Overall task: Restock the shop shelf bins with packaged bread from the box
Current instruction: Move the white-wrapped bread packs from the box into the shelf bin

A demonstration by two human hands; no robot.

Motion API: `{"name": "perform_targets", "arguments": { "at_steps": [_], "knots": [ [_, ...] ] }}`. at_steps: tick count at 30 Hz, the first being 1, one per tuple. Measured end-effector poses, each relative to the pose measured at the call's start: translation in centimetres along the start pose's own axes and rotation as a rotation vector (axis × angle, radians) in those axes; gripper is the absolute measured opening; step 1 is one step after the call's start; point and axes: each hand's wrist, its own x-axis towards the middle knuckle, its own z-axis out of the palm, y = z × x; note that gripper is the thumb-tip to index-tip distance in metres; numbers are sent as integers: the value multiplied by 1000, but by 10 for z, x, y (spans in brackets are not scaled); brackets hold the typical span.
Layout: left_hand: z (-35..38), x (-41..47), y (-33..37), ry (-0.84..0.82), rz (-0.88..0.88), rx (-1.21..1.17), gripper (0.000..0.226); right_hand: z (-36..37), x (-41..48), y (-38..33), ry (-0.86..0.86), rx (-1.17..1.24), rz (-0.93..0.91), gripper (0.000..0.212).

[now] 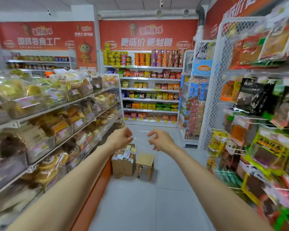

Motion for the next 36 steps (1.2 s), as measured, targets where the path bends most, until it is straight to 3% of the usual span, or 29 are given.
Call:
{"name": "perform_targets", "arguments": {
  "at_steps": [12, 24, 36],
  "knots": [
    [98, 259, -53, -20, -41, -7, 22, -4, 276, 98, -54, -23, 10, 15],
    [150, 489, -127, 1, -187, -15, 18, 17, 543, 150, -206, -35, -69, 18],
    [199, 716, -260, 13, -231, 1, 18, 74, 794, 194, -273, -22, -81, 7]
  ]
}}
